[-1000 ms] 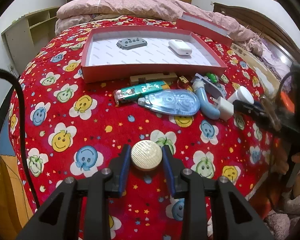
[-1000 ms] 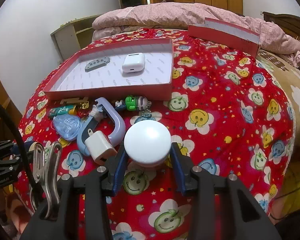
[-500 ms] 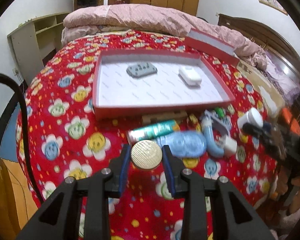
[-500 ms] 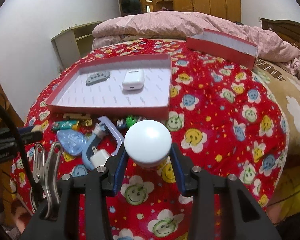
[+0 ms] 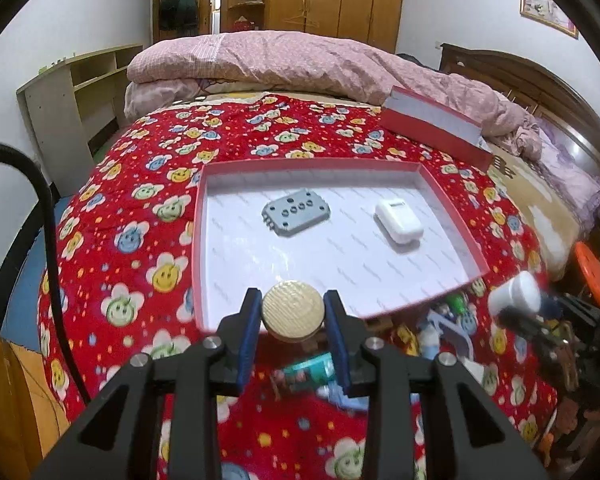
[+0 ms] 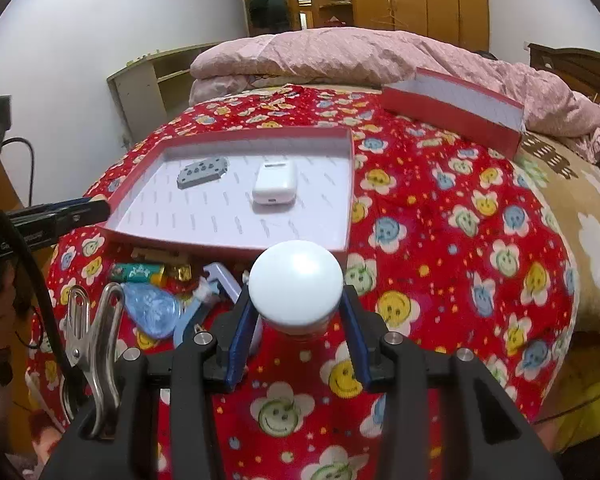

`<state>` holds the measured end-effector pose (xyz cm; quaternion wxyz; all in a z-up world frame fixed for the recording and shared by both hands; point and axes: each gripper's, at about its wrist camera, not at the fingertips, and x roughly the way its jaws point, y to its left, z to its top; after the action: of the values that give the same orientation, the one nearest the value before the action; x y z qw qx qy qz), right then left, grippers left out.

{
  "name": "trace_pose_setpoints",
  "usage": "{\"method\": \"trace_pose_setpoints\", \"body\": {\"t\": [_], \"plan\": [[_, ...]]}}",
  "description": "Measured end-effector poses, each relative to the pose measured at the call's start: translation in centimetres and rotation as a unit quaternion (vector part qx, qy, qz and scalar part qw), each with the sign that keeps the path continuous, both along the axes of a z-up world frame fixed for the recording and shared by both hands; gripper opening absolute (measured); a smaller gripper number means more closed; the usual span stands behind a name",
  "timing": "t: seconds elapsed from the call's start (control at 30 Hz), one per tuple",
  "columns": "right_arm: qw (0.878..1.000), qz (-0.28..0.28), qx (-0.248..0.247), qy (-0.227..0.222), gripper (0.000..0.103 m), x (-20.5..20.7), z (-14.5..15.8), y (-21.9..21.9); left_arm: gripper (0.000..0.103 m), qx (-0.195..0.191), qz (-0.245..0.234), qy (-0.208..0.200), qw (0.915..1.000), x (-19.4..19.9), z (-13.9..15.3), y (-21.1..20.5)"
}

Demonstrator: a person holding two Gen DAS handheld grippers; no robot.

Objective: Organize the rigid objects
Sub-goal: 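Lift and carry the disc and pill bottle over the white tray, then lower disc and pill bottle into the tray and open both grippers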

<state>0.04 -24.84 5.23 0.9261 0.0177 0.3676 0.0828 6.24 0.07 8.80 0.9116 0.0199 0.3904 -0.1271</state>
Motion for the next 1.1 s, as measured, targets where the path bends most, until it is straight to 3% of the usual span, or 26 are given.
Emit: {"method": "trace_pose_setpoints", "body": {"t": [0.53, 1.1], "plan": [[1.000, 0.011, 0.008, -0.004, 0.042, 4.7, 1.9, 0.3, 0.033, 0.018, 0.011, 0.028, 0.9994, 5.6, -2.4, -0.9], [1.000, 0.020, -0.008, 0.020, 0.042, 9.3, -0.4, 1.6, 0.033, 0.019, 0.022, 0.052, 0.9982, 8.2, -4.4, -1.3]]}}
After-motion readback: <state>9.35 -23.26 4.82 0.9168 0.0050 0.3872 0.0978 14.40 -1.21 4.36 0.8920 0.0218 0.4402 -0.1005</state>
